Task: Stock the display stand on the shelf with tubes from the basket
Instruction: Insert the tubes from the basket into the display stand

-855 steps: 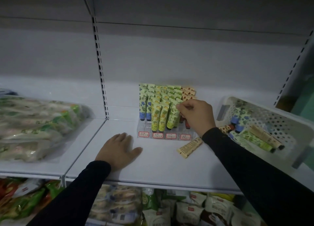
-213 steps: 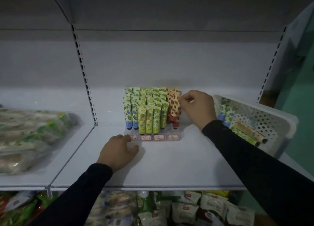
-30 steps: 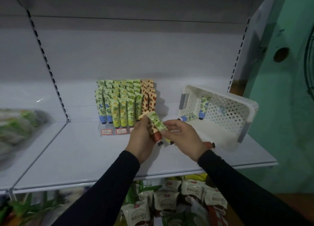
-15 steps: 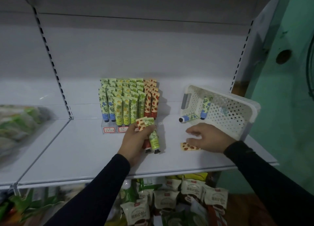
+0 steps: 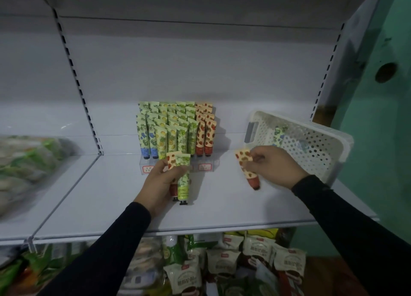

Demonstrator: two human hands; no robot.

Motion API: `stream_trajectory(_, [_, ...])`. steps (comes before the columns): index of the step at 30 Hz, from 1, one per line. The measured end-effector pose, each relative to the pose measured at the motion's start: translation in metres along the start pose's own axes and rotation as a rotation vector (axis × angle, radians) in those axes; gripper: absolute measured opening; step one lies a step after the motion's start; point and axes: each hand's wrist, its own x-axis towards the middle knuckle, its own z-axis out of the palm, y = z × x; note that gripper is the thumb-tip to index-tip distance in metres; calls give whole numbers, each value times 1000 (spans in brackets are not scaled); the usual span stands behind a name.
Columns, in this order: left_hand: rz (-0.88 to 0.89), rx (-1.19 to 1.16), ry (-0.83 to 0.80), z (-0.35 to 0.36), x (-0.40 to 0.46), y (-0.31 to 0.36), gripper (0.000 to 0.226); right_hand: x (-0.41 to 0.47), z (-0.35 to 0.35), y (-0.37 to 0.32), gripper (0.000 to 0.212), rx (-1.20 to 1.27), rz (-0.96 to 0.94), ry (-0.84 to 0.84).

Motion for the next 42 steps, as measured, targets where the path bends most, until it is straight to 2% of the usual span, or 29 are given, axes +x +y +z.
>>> stream_trajectory(8, [13,-38,-7,-7,-1,-4,36,40,26,-35,39,170,-31,241])
stream_trajectory(15, [-8,-54,-29,-7,0,-4,36,55,46,-45,43,117,-106,345])
stream_trajectory(27, [-4,-95,-38,-6,0,-4,35,60,58,-48,29,41,-123,309])
stream_trajectory(33, [-10,-82,-35,-7,0,-4,37,61,55,-54,22,33,-132,405])
stream_trajectory(42, [-12,-69,-37,-8,1,-4,39,69,56,-53,39,-44,-187,420])
